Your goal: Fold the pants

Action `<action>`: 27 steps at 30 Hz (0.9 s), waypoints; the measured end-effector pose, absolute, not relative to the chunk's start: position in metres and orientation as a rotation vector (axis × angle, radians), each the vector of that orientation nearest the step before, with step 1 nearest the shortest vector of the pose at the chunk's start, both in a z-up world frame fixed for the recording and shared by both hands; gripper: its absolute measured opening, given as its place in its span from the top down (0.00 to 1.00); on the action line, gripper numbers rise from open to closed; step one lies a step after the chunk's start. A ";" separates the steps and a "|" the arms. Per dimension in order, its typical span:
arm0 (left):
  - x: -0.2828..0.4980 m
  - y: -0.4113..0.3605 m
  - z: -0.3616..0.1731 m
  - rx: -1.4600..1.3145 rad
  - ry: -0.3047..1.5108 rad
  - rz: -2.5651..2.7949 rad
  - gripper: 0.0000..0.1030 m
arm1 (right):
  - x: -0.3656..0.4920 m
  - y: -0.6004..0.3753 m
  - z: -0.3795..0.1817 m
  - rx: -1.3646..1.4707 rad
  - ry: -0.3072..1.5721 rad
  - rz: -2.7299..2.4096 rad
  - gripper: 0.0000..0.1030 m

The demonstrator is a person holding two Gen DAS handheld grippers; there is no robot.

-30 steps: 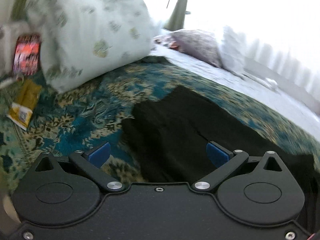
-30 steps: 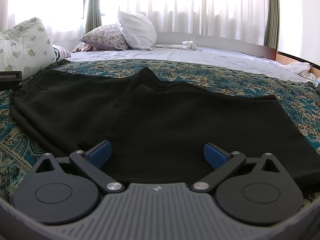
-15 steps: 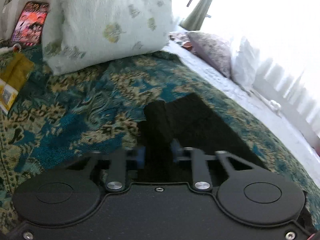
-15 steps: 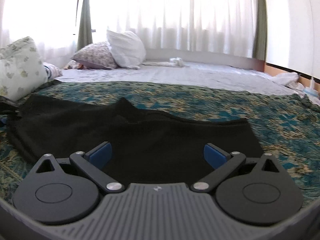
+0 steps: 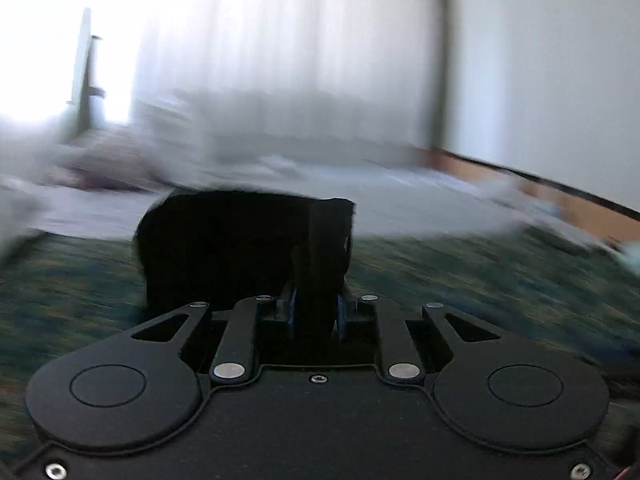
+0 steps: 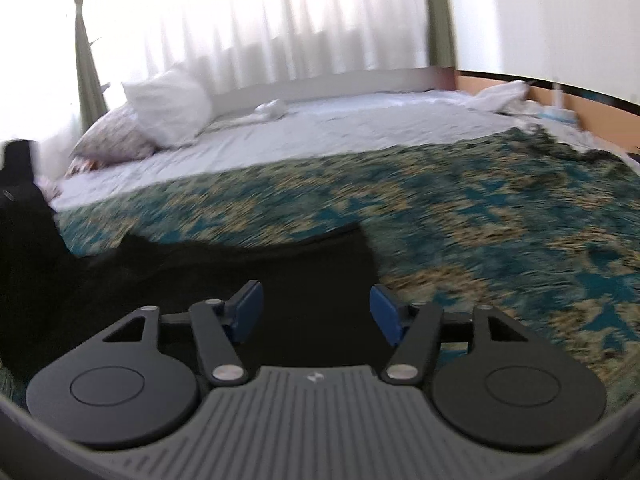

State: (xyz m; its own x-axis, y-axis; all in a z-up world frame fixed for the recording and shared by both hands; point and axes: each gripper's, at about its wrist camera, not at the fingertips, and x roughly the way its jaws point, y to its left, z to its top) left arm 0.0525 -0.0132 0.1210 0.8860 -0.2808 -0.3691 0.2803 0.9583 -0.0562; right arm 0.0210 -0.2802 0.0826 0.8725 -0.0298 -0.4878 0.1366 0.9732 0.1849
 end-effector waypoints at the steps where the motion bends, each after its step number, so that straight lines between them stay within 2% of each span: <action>1: 0.054 -0.036 0.113 0.025 0.415 -0.350 0.82 | 0.018 -0.290 0.083 0.245 0.498 -0.100 0.31; 3: 0.056 -0.077 0.091 0.075 0.502 -0.440 0.79 | 0.012 -0.309 0.082 0.302 0.494 -0.116 0.32; 5: 0.059 -0.107 0.066 0.099 0.624 -0.505 0.67 | 0.006 -0.324 0.076 0.350 0.497 -0.118 0.32; 7: 0.056 -0.120 0.046 0.074 0.714 -0.553 0.61 | 0.001 -0.334 0.069 0.386 0.505 -0.113 0.32; 9: 0.041 -0.116 0.041 0.010 0.713 -0.588 0.45 | -0.004 -0.340 0.060 0.425 0.517 -0.101 0.32; 10: 0.036 -0.108 0.041 -0.009 0.705 -0.590 0.32 | -0.007 -0.341 0.055 0.443 0.521 -0.089 0.31; 11: 0.032 -0.102 0.044 -0.024 0.693 -0.589 0.23 | -0.008 -0.341 0.051 0.458 0.523 -0.075 0.30; 15: 0.011 -0.059 0.061 -0.058 0.602 -0.561 0.21 | -0.012 -0.320 0.039 0.458 0.520 -0.002 0.23; 18: -0.002 -0.019 0.074 -0.067 0.517 -0.437 0.21 | -0.008 -0.292 0.035 0.405 0.518 0.041 0.14; 21: 0.009 0.011 0.068 -0.032 0.491 -0.222 0.28 | 0.001 -0.259 0.032 0.324 0.519 0.047 0.11; 23: 0.018 0.025 0.058 0.019 0.508 -0.072 0.39 | 0.011 -0.238 0.029 0.274 0.527 0.011 0.09; 27: 0.029 0.045 0.038 0.029 0.579 0.029 0.41 | 0.034 -0.227 0.015 0.321 0.542 -0.173 0.08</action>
State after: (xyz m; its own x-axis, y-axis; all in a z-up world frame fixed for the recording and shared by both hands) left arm 0.0286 0.0451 0.0376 0.8365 0.0352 -0.5469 -0.0191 0.9992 0.0352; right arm 0.0339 -0.2271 0.0153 0.8441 -0.0769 -0.5307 0.2449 0.9357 0.2539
